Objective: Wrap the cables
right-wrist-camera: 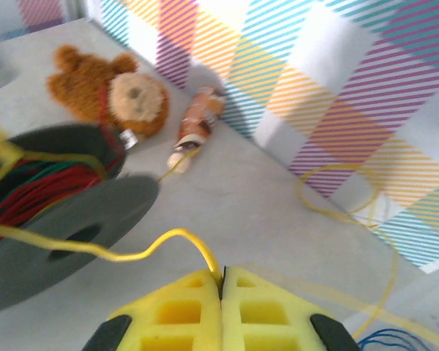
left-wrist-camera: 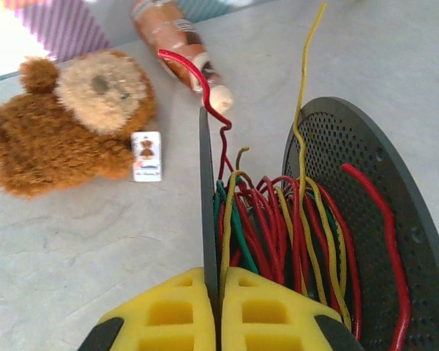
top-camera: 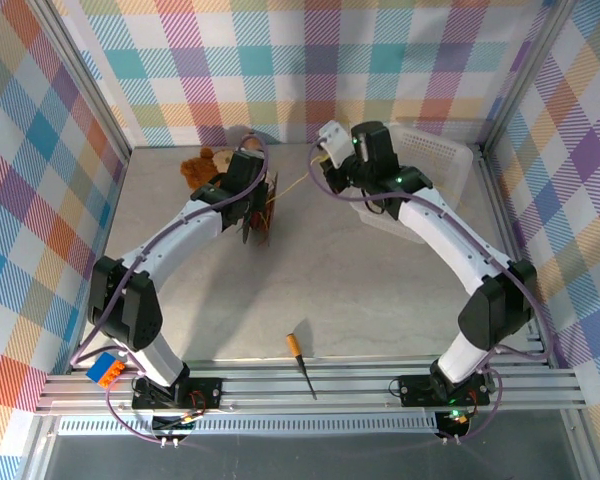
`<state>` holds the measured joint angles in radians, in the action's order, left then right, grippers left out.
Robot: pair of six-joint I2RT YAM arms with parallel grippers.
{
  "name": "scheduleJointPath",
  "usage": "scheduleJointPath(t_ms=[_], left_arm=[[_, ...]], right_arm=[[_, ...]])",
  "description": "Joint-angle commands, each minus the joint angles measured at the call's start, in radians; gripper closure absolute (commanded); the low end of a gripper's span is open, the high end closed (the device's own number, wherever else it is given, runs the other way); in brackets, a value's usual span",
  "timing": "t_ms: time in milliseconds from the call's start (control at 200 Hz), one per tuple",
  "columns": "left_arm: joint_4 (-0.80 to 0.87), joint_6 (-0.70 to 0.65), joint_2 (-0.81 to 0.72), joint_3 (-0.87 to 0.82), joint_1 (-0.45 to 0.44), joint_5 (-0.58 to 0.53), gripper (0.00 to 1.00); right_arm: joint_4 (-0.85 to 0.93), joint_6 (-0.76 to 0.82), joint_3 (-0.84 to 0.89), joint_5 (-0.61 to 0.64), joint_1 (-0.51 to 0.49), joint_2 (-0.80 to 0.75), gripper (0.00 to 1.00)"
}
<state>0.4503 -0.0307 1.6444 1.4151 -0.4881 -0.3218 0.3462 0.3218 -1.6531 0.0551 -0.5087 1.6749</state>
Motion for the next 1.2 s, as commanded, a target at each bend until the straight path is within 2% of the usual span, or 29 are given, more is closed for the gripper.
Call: scheduleJointPath(t_ms=[0,100,285,440,550,805,1000,1120,1195], left_arm=[[0.036,-0.087,-0.072,-0.008,-0.034,0.146,1.00],[0.036,-0.085,-0.118,-0.015,-0.039,0.264,1.00],[0.029,-0.064,-0.206,-0.027,-0.041,0.427,1.00],[0.000,-0.024,-0.272,-0.040,-0.037,0.506,1.00],[-0.025,0.042,-0.320,-0.042,-0.003,0.564,1.00],[-0.163,0.318,-0.403,-0.064,0.157,0.671,1.00],[-0.429,0.630,-0.431,-0.135,0.359,0.812,1.00],[-0.587,0.811,-0.417,-0.173,0.449,0.851,1.00],[-0.645,0.883,-0.397,-0.185,0.482,0.838,1.00]], right_arm=[[-0.058,-0.047,-0.145,0.062,0.051,0.050,1.00],[-0.009,-0.052,-0.251,0.049,0.094,0.128,1.00],[0.123,-0.081,-0.423,-0.049,0.159,0.262,1.00],[0.194,-0.096,-0.460,-0.086,0.178,0.340,1.00],[0.247,-0.115,-0.462,-0.091,0.195,0.385,1.00],[0.261,-0.158,-0.344,-0.189,0.203,0.368,1.00],[0.211,-0.181,-0.196,-0.287,0.204,0.311,1.00],[0.175,-0.194,-0.105,-0.340,0.198,0.278,1.00],[0.128,-0.201,-0.025,-0.368,0.185,0.244,1.00]])
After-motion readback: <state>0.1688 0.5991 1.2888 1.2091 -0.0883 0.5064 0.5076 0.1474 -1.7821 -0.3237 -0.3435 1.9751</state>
